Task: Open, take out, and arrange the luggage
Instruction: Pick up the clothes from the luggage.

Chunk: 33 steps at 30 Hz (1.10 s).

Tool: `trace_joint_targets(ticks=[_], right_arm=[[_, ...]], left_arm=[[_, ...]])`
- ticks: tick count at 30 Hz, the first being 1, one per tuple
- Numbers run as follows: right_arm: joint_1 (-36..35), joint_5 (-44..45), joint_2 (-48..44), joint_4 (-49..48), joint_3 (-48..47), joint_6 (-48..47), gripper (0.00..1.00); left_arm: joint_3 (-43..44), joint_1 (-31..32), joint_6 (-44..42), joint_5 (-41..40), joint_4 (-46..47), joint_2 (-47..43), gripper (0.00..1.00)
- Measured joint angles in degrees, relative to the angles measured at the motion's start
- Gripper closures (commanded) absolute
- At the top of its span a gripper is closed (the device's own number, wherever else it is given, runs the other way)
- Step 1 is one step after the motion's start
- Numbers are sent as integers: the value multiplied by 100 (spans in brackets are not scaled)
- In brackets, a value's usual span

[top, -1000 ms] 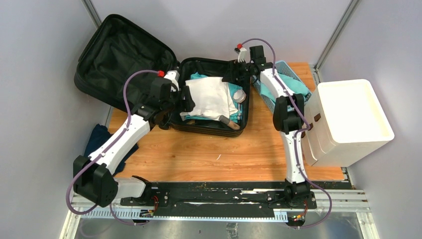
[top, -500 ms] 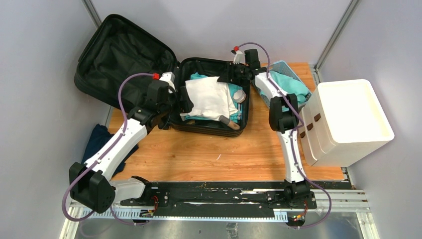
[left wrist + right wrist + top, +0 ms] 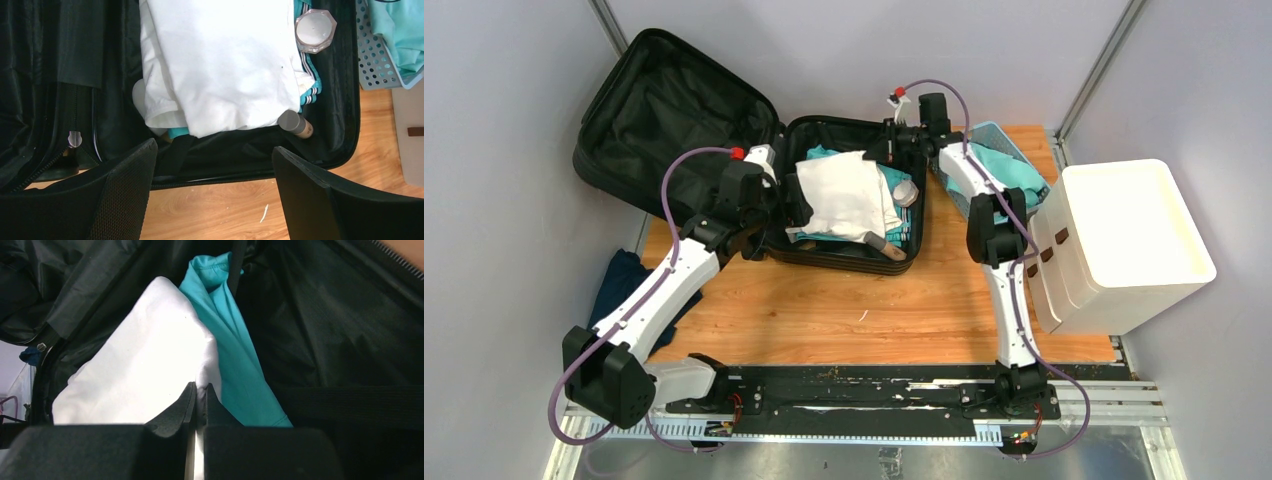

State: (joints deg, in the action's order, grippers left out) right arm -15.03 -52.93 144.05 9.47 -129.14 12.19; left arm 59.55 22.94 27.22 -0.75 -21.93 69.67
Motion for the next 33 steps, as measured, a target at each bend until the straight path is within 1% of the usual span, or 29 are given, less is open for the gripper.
trace_joint_targets(ticks=[4, 8, 13, 16, 20, 25, 33], right_arm=[[96, -72, -334, 136, 9, -216, 100], [164, -92, -866, 459, 11, -647, 100], [168, 192, -1596, 960, 24, -1384, 100], [181, 389, -1862, 1145, 24, -1679, 100], [208, 612, -1961, 1261, 66, -1902, 100], [238, 1067, -1961, 1491, 332, -2070, 100], [514, 1558, -1976, 1674, 299, -2280, 100]], left_arm=[[-42, 0, -37, -2, 74, -101, 11], [-125, 0, -140, -39, 203, -385, 10], [-140, 0, -317, -107, 387, -608, 10], [-153, 0, -393, -118, 435, -643, 10], [-251, 0, -457, -116, 564, -651, 10], [-404, 0, -439, -48, 662, -651, 10], [-664, 0, -341, 26, 857, -651, 10]])
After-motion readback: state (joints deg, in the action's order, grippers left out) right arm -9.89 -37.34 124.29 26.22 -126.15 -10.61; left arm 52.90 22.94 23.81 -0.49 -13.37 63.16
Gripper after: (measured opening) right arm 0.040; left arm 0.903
